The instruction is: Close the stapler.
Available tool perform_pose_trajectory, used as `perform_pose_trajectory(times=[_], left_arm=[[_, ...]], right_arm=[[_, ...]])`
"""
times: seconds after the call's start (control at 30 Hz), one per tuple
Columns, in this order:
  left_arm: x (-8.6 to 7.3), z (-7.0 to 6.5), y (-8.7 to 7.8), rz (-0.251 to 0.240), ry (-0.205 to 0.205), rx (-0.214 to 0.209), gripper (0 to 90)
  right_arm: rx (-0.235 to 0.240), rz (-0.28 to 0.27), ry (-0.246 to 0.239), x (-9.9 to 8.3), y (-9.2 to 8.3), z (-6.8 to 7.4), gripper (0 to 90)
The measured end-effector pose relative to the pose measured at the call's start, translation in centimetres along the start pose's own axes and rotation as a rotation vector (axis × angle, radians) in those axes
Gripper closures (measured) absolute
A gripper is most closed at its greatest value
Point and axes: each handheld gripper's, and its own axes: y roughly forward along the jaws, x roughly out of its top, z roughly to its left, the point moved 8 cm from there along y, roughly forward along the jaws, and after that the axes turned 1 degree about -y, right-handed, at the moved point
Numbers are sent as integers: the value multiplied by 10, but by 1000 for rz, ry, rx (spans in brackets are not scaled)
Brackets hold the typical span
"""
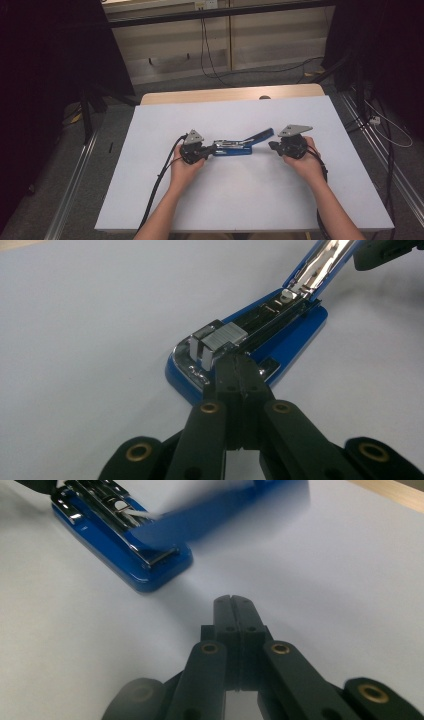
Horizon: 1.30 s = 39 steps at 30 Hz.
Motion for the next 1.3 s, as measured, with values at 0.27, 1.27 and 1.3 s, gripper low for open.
perform_pose_trajectory(times=[0.27, 1.27, 1.3], left_arm=[[5, -3, -10, -23, -8, -14, 868], [-4, 2, -80, -50, -40, 27, 248], [-4, 3, -82, -49, -39, 30, 241]], right_arm=[[32, -6, 9, -2, 3, 7, 899], [65, -132, 117, -16, -42, 41, 319], [67, -133, 121, -17, -43, 41, 309]])
